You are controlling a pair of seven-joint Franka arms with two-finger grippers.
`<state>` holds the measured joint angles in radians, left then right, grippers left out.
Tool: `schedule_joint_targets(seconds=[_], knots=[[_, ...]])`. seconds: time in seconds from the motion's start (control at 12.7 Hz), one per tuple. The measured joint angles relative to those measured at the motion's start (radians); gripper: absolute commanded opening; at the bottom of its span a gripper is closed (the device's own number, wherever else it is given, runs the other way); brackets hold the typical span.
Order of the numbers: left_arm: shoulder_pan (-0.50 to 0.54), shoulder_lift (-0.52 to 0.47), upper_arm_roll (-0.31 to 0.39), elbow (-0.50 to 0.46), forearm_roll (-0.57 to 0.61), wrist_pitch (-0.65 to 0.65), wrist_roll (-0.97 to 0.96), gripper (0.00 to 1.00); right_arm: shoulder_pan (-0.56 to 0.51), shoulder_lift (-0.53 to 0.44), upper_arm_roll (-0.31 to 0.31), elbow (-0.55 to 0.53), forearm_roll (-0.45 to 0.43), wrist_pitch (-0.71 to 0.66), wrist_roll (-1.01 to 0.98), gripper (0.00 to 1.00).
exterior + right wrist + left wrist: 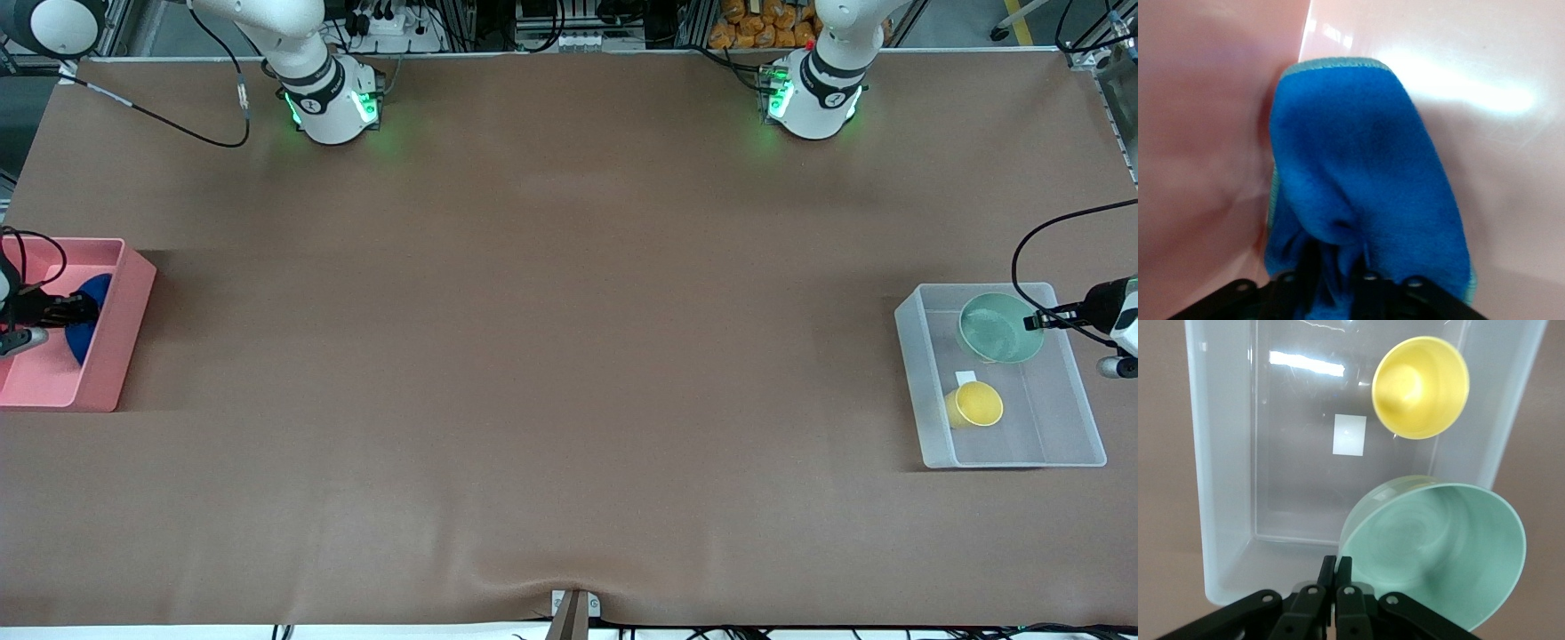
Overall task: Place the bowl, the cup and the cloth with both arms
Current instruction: 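Carry the bowl into the clear bin while the right gripper lowers the cloth, then release the bowl with the left gripper while the right gripper releases the cloth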
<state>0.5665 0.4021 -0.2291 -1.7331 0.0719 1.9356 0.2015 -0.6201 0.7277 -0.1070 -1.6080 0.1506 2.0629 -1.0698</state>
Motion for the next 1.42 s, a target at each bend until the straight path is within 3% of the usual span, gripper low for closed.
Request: schedule_joint_targets(seconds=[0.71,1.02,1.42], knots=[[0.082,0.112,0.001,0.006,0.004,0.113,0.131,0.0,-0.011,0.013,0.004,0.006,0.023,0.011,-0.023,1.0],[0.084,0.15,-0.001,0.005,0.005,0.159,0.132,0.0,-0.003,0.009,0.014,0.066,0.0,0.01,-0.077,1.0],[0.084,0.185,-0.001,-0.026,0.025,0.245,0.132,0.0,0.049,-0.102,0.017,0.112,-0.093,-0.159,-0.041,1.0]])
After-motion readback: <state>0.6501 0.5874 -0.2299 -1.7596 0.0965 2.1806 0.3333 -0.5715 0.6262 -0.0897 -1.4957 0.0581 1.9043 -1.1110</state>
